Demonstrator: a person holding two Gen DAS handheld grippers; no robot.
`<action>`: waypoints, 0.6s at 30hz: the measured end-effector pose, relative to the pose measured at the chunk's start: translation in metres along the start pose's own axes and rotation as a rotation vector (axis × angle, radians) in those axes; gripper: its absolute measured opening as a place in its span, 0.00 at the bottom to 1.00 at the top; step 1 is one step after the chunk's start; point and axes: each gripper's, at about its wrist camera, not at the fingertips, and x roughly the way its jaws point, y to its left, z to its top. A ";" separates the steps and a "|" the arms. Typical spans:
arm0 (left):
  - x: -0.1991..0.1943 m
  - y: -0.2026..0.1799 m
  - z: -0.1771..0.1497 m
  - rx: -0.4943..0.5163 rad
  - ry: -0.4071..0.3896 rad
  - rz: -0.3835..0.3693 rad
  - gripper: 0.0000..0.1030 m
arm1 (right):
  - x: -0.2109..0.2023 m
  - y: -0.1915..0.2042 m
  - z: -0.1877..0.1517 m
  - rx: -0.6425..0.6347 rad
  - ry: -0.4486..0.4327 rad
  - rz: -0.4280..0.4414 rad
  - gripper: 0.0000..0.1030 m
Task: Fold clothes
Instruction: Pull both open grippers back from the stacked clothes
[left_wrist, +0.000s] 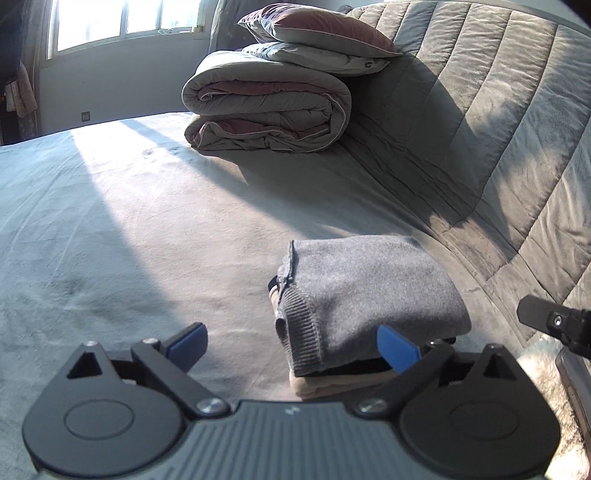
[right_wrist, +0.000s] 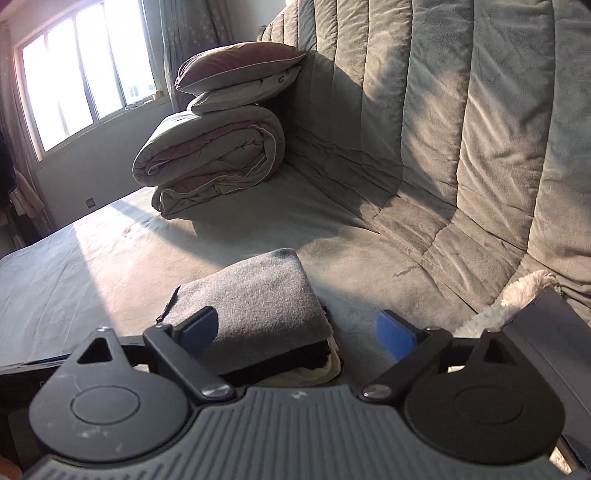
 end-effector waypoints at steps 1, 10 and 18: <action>-0.002 -0.002 -0.004 0.018 0.014 0.011 0.99 | -0.005 0.002 -0.004 -0.006 -0.006 -0.007 1.00; -0.005 -0.001 -0.028 0.050 0.125 0.080 0.99 | -0.029 0.022 -0.031 -0.070 0.047 -0.059 1.00; -0.013 -0.003 -0.031 0.048 0.114 0.098 0.99 | -0.042 0.023 -0.030 -0.089 0.072 -0.014 1.00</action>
